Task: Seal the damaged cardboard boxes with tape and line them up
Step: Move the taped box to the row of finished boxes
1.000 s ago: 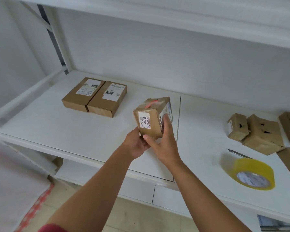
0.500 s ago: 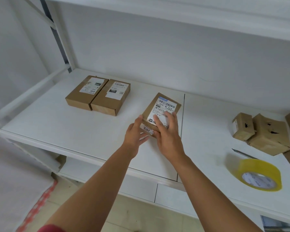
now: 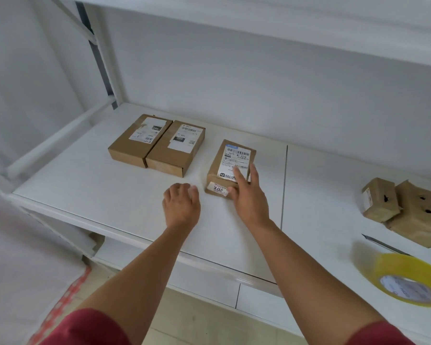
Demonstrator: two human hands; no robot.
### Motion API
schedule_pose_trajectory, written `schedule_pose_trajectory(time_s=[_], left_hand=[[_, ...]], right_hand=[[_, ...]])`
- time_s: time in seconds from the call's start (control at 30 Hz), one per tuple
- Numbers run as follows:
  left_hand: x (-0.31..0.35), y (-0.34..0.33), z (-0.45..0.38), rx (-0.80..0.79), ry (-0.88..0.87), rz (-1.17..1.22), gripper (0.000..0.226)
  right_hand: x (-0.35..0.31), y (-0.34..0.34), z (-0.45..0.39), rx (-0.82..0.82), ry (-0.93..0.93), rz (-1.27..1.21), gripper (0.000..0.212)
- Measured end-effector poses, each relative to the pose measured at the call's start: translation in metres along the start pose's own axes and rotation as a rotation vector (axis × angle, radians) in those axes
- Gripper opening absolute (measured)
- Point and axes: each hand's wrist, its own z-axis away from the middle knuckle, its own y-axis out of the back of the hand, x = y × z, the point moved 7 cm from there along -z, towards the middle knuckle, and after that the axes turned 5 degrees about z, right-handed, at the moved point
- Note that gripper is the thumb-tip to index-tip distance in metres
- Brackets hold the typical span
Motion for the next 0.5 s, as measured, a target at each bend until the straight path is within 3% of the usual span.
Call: schedule_pose_trajectory(time_s=[0.13,0.23,0.33,0.5], left_hand=[[-0.004,-0.011,-0.001,0.022,-0.064,-0.109,0.038],[-0.003,-0.013,-0.003,0.038,-0.084,-0.158,0.035],[-0.004,-0.012,-0.002,0.052,-0.093,-0.210,0.036],[-0.004,-0.015,-0.004,0.049,-0.086,-0.219,0.039]], right_hand=[[-0.004,0.000,-0.005,0.147,-0.060,0.012,0.079],[-0.011,-0.002,0.011,0.260,0.016,0.118,0.061],[-0.017,-0.016,0.007,0.205,0.081,0.118,0.051],[-0.040,-0.029,-0.037,0.083,0.042,0.106,0.061]])
